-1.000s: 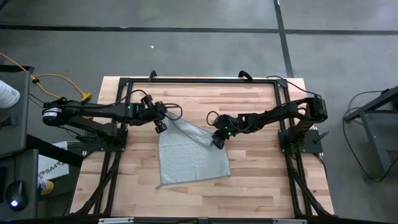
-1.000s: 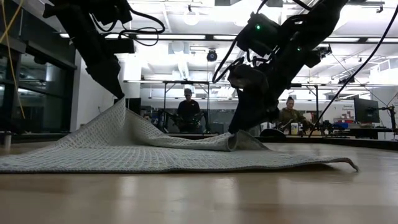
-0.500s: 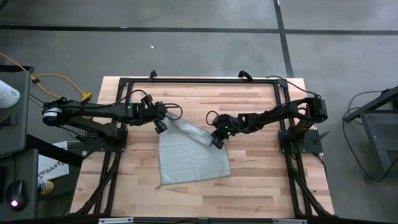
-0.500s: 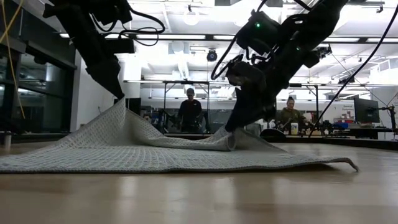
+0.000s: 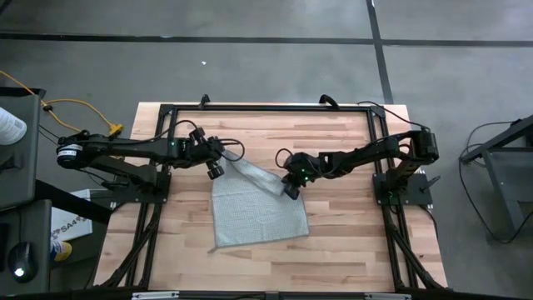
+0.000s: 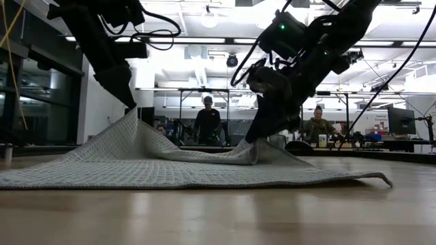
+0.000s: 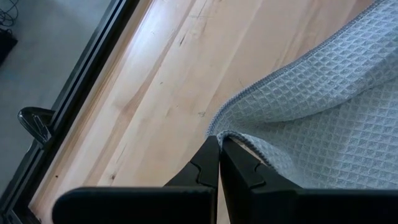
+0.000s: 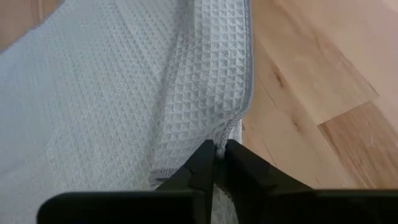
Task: Fold microfiber towels
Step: Fold the gray towel
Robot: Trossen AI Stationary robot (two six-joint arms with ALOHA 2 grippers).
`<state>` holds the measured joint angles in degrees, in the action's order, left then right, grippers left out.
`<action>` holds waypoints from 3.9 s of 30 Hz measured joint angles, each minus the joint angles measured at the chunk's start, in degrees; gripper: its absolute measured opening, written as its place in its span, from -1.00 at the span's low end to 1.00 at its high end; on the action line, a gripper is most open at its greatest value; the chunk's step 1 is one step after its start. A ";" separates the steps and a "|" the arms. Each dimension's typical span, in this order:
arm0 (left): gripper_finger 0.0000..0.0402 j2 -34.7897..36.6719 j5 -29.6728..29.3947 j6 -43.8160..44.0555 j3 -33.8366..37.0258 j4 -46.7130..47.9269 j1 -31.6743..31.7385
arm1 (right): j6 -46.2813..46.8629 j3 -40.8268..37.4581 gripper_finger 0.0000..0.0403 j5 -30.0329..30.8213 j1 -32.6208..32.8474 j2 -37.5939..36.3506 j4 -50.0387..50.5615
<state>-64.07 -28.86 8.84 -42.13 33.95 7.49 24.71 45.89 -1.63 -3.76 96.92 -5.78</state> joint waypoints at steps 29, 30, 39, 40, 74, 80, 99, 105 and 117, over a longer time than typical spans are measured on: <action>-1.00 0.00 -0.04 -0.02 0.00 0.00 0.00 | -2.51 0.00 -0.98 3.08 -0.75 0.00 -2.41; -1.00 0.00 -0.04 0.00 0.00 0.00 0.02 | -2.51 0.00 -0.98 3.90 -1.07 0.00 -2.41; -1.00 0.00 -0.07 0.00 0.00 0.01 0.01 | -2.93 0.00 -0.98 9.20 -7.04 -0.13 -2.65; -1.00 0.00 -0.07 0.00 0.00 0.00 0.01 | -3.19 0.00 -0.98 9.22 -7.83 -0.13 -2.66; -1.00 -16.85 2.32 -19.01 -0.02 -22.93 11.02 | 5.34 -0.02 -0.98 31.81 -14.74 -3.41 17.84; -1.00 -16.87 3.54 -20.07 -0.02 -23.71 14.64 | 5.08 -0.02 -0.98 31.72 -14.76 -3.41 17.20; -0.58 -16.87 7.57 -20.59 -0.02 -23.96 16.15 | 1.99 -0.02 -0.68 29.97 -14.76 -3.41 12.39; -0.46 -16.87 5.22 -20.29 -0.02 -23.96 16.15 | 2.06 -0.02 -0.49 29.58 -14.76 -3.41 12.41; -0.45 -15.66 10.25 -16.07 0.00 -21.89 12.38 | 0.33 -0.02 -0.36 15.76 -10.24 -3.41 9.18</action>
<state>-79.73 -18.61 -7.23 -42.13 12.07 19.87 25.04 45.87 14.13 -14.01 93.51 3.40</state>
